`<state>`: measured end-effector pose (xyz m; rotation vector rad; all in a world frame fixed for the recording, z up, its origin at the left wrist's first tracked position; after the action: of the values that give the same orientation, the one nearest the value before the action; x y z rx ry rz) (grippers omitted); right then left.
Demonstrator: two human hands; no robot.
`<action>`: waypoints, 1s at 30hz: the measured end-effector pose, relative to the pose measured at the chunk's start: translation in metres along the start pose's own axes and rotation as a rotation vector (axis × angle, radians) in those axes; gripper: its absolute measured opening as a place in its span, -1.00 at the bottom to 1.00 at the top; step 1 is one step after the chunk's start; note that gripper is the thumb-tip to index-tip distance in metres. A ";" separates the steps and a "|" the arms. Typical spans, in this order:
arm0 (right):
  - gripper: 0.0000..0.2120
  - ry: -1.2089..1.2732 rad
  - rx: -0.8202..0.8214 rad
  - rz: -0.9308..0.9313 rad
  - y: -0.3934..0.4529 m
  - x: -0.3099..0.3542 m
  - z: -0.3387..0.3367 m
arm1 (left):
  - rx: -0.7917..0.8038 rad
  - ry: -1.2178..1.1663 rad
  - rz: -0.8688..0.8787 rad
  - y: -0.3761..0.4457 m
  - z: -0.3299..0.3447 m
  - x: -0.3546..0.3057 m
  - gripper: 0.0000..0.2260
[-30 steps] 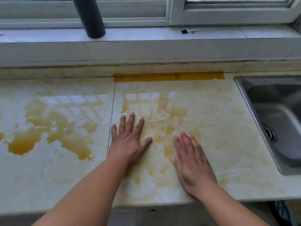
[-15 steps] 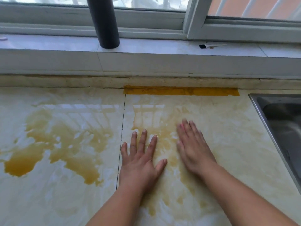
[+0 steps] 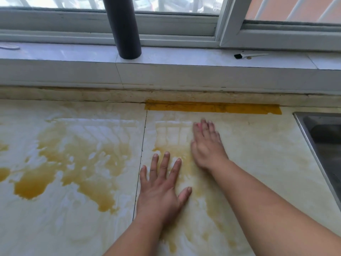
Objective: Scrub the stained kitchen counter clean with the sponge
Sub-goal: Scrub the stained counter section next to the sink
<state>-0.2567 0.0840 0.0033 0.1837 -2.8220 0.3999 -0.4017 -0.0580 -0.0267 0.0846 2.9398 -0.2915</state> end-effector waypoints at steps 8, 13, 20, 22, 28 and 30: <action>-0.46 -0.072 -0.071 -0.056 -0.002 -0.091 -0.027 | 0.070 0.006 -0.013 -0.003 -0.013 -0.004 -0.28; -0.43 -0.020 -0.148 0.436 0.001 -0.168 -0.056 | 0.018 0.002 -0.012 -0.005 -0.010 -0.004 -0.26; -0.41 -0.024 -0.018 -0.077 0.039 -0.002 -0.010 | 0.002 0.026 -0.015 -0.002 -0.002 0.001 -0.27; -0.44 -0.050 0.031 -0.267 0.029 0.021 -0.002 | -0.002 0.012 -0.021 -0.002 -0.003 0.001 -0.26; -0.44 -0.078 -0.025 -0.122 0.022 -0.091 -0.037 | -0.001 0.030 -0.037 -0.003 -0.004 0.001 -0.27; -0.45 -0.052 -0.094 0.072 0.004 -0.158 -0.055 | 0.009 0.045 -0.028 -0.002 -0.005 -0.001 -0.27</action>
<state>-0.0929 0.1176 0.0065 0.0736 -2.8973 0.2811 -0.4017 -0.0594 -0.0210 0.0521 2.9867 -0.3108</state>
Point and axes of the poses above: each hand's wrist, its own y-axis towards the middle knuckle, its own z-axis out of the palm, x = y × z, the point moved 2 cm from there along y, towards the middle knuckle, and after that the axes turned 3 degrees about z, right-handed, at the moved point
